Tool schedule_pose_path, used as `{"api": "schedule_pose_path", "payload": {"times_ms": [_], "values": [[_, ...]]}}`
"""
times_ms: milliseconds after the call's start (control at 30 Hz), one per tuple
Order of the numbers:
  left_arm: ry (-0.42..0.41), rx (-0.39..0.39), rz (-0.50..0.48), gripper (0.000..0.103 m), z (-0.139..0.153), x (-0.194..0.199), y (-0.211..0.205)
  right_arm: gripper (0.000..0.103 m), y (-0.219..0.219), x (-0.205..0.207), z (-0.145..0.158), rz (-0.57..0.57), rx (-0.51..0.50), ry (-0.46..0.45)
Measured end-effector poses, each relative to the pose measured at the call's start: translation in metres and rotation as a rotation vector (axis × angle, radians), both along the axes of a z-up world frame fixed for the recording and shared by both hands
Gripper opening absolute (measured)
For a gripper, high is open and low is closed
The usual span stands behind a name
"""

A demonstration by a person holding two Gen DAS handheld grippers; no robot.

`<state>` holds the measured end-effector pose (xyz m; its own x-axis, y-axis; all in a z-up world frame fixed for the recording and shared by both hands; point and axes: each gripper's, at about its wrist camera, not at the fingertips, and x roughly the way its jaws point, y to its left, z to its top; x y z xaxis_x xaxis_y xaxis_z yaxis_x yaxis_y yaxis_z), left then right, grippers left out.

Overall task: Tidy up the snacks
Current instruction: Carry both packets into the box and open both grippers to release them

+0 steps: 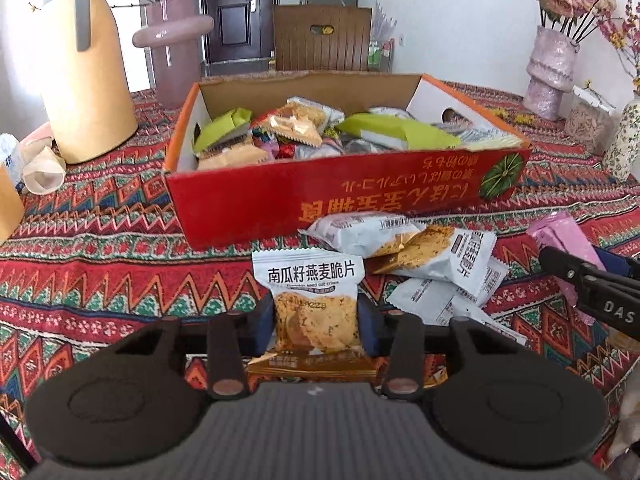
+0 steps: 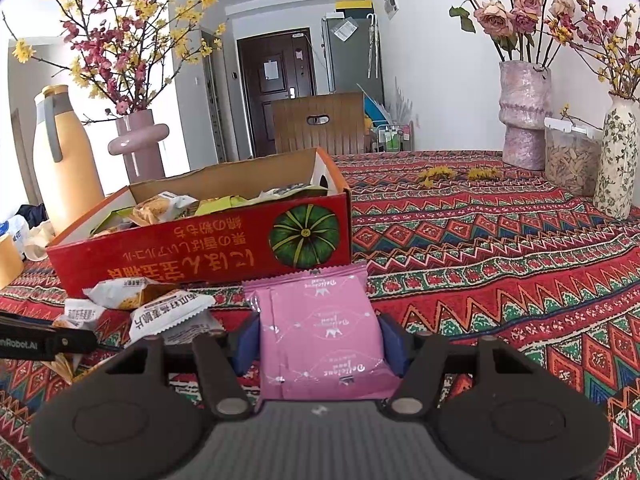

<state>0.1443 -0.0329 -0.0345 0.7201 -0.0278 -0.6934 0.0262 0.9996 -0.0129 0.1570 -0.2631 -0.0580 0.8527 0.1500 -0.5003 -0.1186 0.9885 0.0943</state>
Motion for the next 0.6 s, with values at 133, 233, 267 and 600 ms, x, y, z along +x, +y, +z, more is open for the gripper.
{"api": "schedule_pose_path", "payload": {"times_ms": [133, 233, 267, 600], "values": [[-0.035, -0.006, 0.001, 0.042, 0.01, -0.006, 0.006, 0.061, 0.003, -0.002, 0.003, -0.003, -0.02, -0.006], [-0.068, -0.01, 0.002, 0.042, 0.02, -0.008, 0.009, 0.061, 0.004, -0.007, 0.011, 0.001, -0.023, -0.025], [-0.077, -0.011, 0.003, 0.042, 0.023, -0.008, 0.009, 0.061, 0.005, -0.008, 0.015, 0.003, -0.025, -0.036], [-0.171, -0.006, 0.004, 0.042, 0.055, 0.009, 0.007, 0.061, 0.014, 0.009, 0.062, 0.024, -0.038, -0.154]]}}
